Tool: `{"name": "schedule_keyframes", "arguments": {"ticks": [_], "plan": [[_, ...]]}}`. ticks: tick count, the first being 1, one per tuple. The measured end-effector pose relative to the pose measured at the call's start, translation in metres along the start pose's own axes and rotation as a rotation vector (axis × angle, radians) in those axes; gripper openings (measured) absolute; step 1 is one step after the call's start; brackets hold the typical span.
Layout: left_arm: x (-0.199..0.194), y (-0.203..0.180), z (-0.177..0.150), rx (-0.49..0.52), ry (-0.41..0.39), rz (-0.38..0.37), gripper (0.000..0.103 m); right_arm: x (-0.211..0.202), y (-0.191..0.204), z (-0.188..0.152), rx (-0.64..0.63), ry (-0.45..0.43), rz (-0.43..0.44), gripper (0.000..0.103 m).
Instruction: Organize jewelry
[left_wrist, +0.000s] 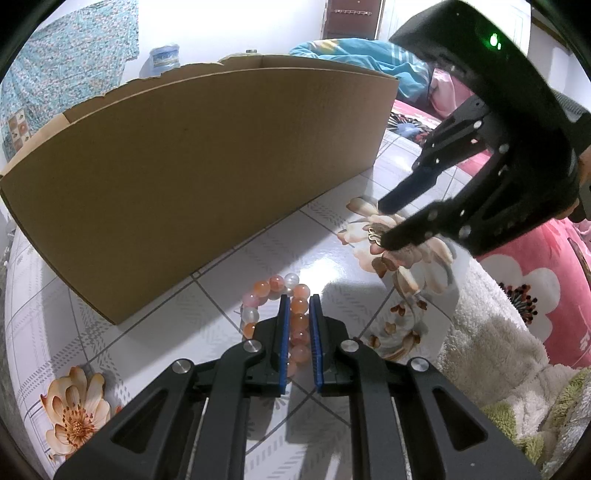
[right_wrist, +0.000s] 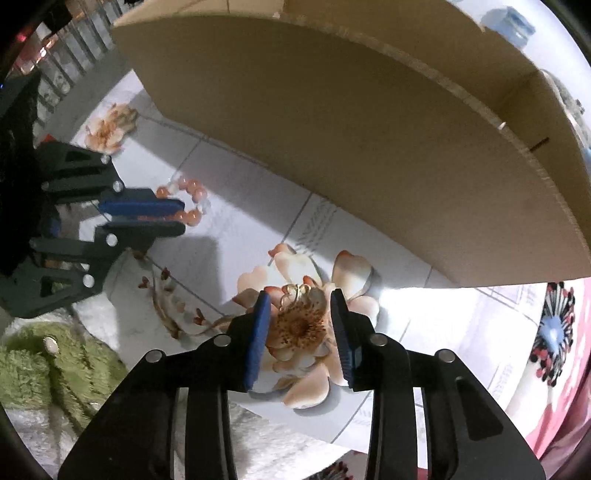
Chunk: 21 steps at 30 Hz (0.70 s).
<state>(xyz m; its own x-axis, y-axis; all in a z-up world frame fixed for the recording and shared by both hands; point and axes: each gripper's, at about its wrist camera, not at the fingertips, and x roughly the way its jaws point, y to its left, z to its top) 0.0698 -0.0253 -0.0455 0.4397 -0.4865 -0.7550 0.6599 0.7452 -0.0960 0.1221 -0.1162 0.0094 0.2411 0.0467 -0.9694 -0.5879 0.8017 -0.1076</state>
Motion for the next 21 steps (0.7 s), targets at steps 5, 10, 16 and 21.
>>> {"name": "schedule_keyframes", "arguments": {"ticks": [5,10,16,21], "plan": [[0.000,0.000,0.000,0.002,0.001,0.000,0.010,0.006,0.003,0.005,-0.003,0.011,0.023,0.022],[0.000,0.000,0.000,0.002,0.001,0.000,0.010,0.012,0.003,0.018,0.016,0.018,0.033,0.014],[0.001,0.000,-0.001,0.003,0.001,-0.001,0.010,0.011,0.003,0.022,0.019,0.010,0.031,0.013],[0.001,0.000,-0.001,0.003,0.001,0.000,0.010,0.002,-0.001,0.012,0.021,0.008,0.029,0.013]]}}
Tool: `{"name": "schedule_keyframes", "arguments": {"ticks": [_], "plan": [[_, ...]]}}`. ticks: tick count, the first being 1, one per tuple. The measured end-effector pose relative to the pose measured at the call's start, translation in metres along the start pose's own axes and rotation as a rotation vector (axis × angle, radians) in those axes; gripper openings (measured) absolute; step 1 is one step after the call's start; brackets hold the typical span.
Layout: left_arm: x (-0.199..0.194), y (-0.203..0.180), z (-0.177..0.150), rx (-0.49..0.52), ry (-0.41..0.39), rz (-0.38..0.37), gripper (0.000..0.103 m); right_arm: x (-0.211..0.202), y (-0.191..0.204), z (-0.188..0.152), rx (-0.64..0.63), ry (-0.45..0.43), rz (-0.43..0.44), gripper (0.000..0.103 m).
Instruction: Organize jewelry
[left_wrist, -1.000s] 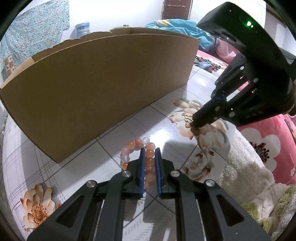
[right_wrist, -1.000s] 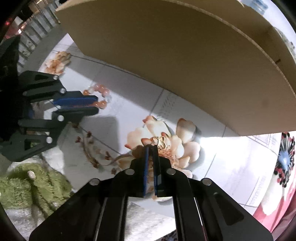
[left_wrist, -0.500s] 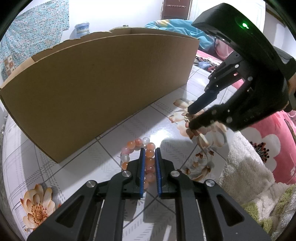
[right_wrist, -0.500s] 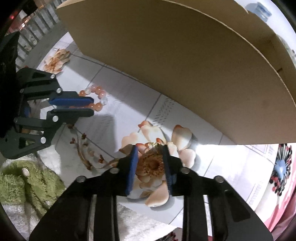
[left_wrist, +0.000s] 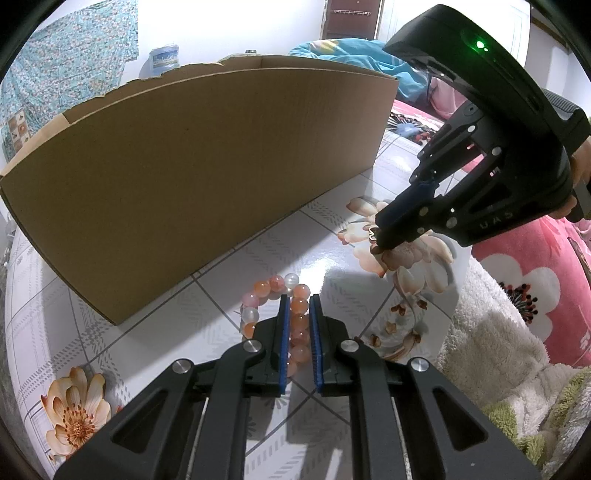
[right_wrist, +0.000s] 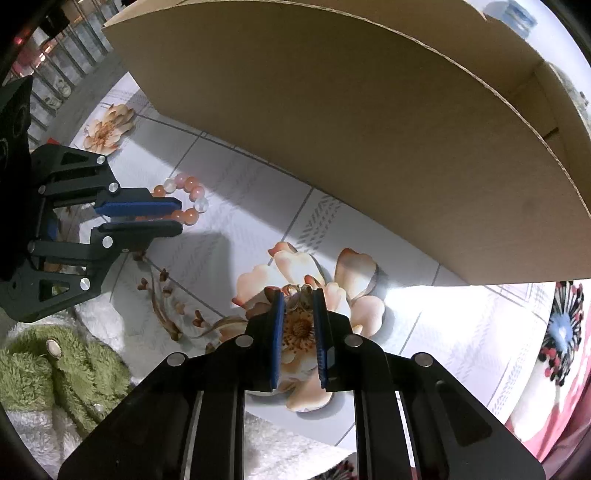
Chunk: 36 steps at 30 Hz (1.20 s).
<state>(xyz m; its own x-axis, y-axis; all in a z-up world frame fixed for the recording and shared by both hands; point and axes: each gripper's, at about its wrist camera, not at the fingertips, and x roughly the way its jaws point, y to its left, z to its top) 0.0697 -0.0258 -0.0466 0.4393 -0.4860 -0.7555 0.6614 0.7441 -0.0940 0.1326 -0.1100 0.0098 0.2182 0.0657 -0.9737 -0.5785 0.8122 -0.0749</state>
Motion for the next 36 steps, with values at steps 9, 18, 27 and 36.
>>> {"name": "schedule_keyframes", "arguments": {"ticks": [9,18,27,36], "plan": [[0.001,-0.001,0.000,0.006,-0.004,0.018,0.010,-0.005,0.009,-0.014,0.018,-0.051,-0.012,0.013],[-0.012,-0.001,0.002,-0.009,-0.040,0.054,0.009,-0.041,0.009,-0.031,0.056,-0.167,-0.020,0.013],[-0.072,0.013,0.030,-0.109,-0.177,-0.043,0.009,-0.102,-0.001,-0.037,0.086,-0.370,-0.003,0.013],[-0.134,0.020,0.092,-0.121,-0.314,-0.206,0.009,-0.137,-0.040,-0.004,0.101,-0.491,0.061,0.013]]}}
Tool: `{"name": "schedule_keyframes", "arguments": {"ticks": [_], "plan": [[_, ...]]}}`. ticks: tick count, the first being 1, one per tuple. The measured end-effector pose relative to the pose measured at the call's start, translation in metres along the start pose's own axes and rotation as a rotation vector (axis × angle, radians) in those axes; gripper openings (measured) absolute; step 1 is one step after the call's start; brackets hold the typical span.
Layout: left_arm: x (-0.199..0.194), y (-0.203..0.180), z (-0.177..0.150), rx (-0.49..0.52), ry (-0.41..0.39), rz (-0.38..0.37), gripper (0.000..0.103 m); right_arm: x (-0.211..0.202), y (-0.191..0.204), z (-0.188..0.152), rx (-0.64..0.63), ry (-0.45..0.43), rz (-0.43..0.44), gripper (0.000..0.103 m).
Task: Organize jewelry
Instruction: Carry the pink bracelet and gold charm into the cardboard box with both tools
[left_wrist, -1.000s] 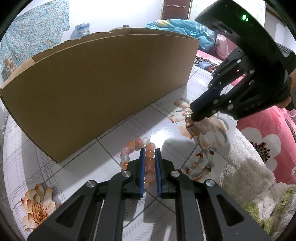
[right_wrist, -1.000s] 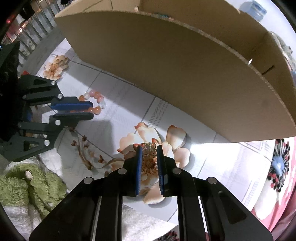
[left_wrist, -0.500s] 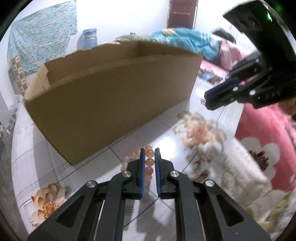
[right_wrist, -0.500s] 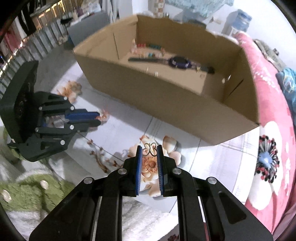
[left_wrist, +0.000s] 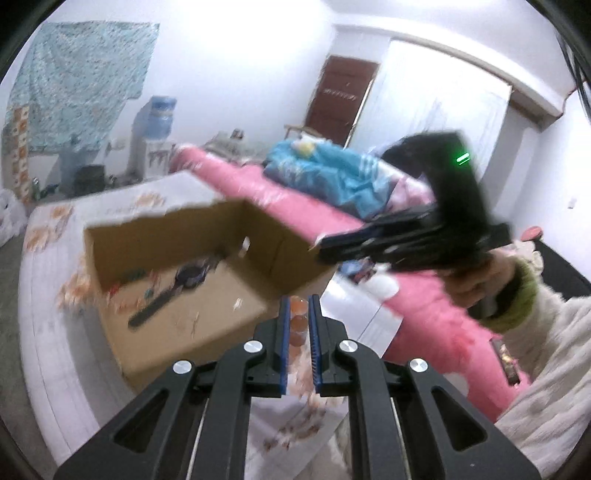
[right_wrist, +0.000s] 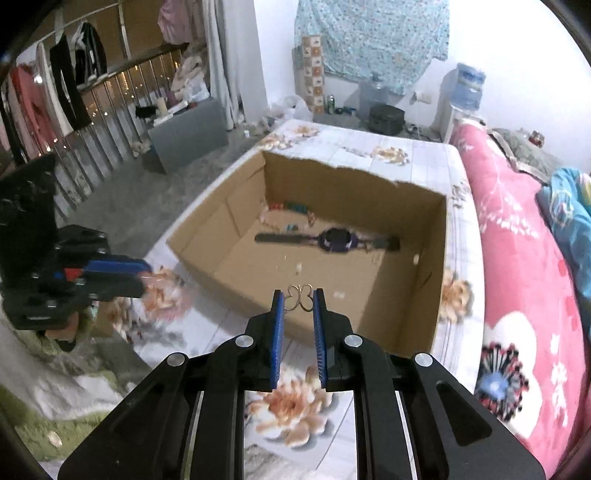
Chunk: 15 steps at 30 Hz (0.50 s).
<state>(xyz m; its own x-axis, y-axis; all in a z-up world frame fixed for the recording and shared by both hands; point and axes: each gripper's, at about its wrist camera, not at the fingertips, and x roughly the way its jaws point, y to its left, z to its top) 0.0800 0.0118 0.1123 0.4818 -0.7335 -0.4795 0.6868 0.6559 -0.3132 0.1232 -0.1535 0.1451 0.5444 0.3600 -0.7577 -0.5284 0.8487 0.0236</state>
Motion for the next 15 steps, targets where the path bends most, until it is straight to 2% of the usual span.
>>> {"name": "schedule_keyframes", "arguments": {"ticks": [2,5,7,15], "plan": [[0.009,0.000,0.021,0.010,0.005,-0.006,0.009,0.010,-0.012,0.013,0.001,0.021,0.021,0.013],[0.034,0.005,0.040,0.024,0.048,0.032,0.009,0.030,-0.023,0.026,-0.016,0.065,0.008,0.013],[0.064,0.017,0.050,0.004,0.114,0.056,0.009,0.045,-0.030,0.032,-0.028,0.099,-0.001,0.013],[0.154,0.063,0.046,-0.064,0.325,0.159,0.009,0.099,-0.053,0.043,-0.088,0.194,-0.037,0.013]]}}
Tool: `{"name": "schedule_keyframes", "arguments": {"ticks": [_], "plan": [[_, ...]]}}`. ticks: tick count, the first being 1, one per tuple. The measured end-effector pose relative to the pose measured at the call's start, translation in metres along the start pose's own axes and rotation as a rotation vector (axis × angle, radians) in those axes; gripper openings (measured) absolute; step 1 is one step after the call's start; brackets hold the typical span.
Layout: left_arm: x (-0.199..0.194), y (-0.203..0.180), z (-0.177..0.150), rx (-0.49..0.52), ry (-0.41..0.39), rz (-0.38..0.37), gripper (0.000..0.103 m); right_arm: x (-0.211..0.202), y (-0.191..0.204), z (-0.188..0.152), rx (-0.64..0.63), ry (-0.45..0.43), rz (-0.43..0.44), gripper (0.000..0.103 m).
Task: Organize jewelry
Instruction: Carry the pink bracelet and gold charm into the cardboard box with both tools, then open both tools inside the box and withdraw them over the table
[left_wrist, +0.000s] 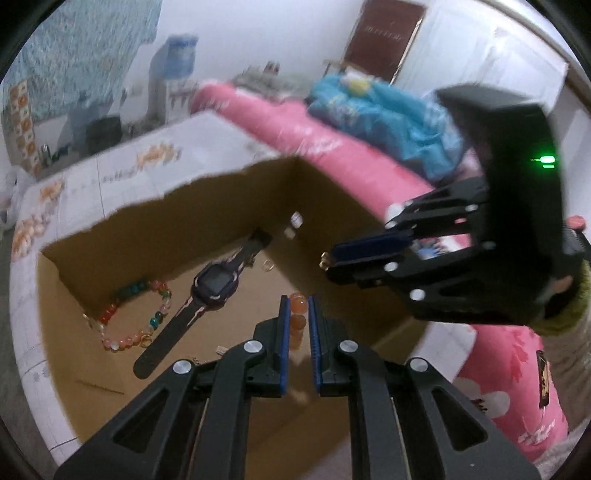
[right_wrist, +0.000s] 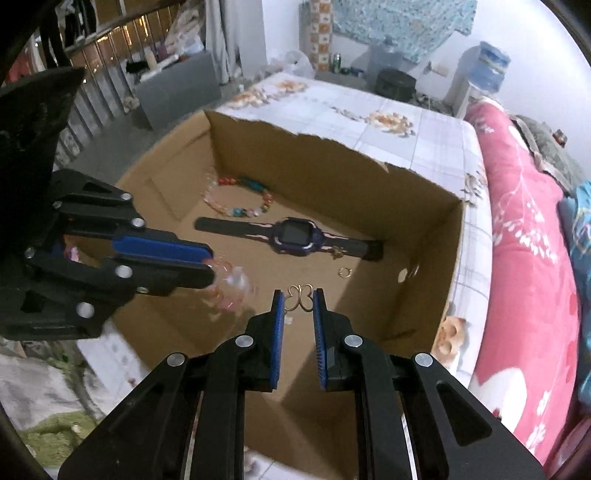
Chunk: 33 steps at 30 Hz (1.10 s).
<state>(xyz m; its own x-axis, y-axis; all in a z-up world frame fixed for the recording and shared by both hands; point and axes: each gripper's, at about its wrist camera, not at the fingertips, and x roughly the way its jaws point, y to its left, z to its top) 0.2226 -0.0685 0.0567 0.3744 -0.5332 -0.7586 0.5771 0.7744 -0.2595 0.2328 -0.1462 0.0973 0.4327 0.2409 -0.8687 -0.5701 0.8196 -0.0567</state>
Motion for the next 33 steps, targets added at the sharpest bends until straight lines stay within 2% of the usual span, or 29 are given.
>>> {"name": "schedule_keyframes", "arguments": {"ticks": [2,4,5,8,10,17,21,23,24,25,26,28,31,33], "plan": [[0.018,0.004,0.003,-0.001,0.046,0.033,0.010,0.012,-0.003,0.003,-0.017,0.020,-0.014,0.014],[0.025,0.008,0.004,-0.014,0.081,0.030,0.010,0.018,-0.006,0.005,-0.022,0.029,-0.019,0.014],[0.028,0.009,0.003,-0.026,0.091,0.022,0.010,0.022,-0.007,0.005,-0.025,0.031,-0.026,0.017],[0.028,0.011,0.005,-0.033,0.084,0.024,0.013,0.023,-0.010,0.004,-0.025,0.021,-0.025,0.023],[0.024,0.013,0.006,-0.045,0.073,0.012,0.019,0.020,-0.011,0.004,-0.022,0.010,-0.026,0.024],[-0.002,0.008,0.006,-0.030,0.000,0.038,0.021,-0.013,-0.020,-0.003,0.042,-0.078,-0.026,0.027],[-0.033,-0.001,-0.004,-0.013,-0.066,0.052,0.040,-0.051,-0.022,-0.018,0.112,-0.178,-0.038,0.032],[-0.051,-0.005,-0.012,-0.014,-0.103,0.055,0.051,-0.075,-0.019,-0.032,0.161,-0.240,-0.049,0.043],[-0.061,-0.007,-0.018,-0.020,-0.126,0.057,0.061,-0.087,-0.017,-0.041,0.187,-0.275,-0.052,0.047],[-0.070,-0.008,-0.022,-0.029,-0.142,0.064,0.073,-0.094,-0.014,-0.047,0.205,-0.298,-0.054,0.055],[-0.080,-0.011,-0.028,-0.040,-0.165,0.069,0.078,-0.105,-0.009,-0.059,0.232,-0.333,-0.060,0.063],[-0.095,-0.015,-0.041,-0.063,-0.212,0.093,0.091,-0.116,0.003,-0.078,0.270,-0.370,-0.080,0.069],[-0.109,-0.025,-0.062,-0.079,-0.240,0.134,0.098,-0.120,0.028,-0.112,0.310,-0.412,-0.105,0.083],[-0.112,-0.032,-0.077,-0.081,-0.243,0.164,0.098,-0.113,0.036,-0.126,0.356,-0.409,-0.101,0.085]]}}
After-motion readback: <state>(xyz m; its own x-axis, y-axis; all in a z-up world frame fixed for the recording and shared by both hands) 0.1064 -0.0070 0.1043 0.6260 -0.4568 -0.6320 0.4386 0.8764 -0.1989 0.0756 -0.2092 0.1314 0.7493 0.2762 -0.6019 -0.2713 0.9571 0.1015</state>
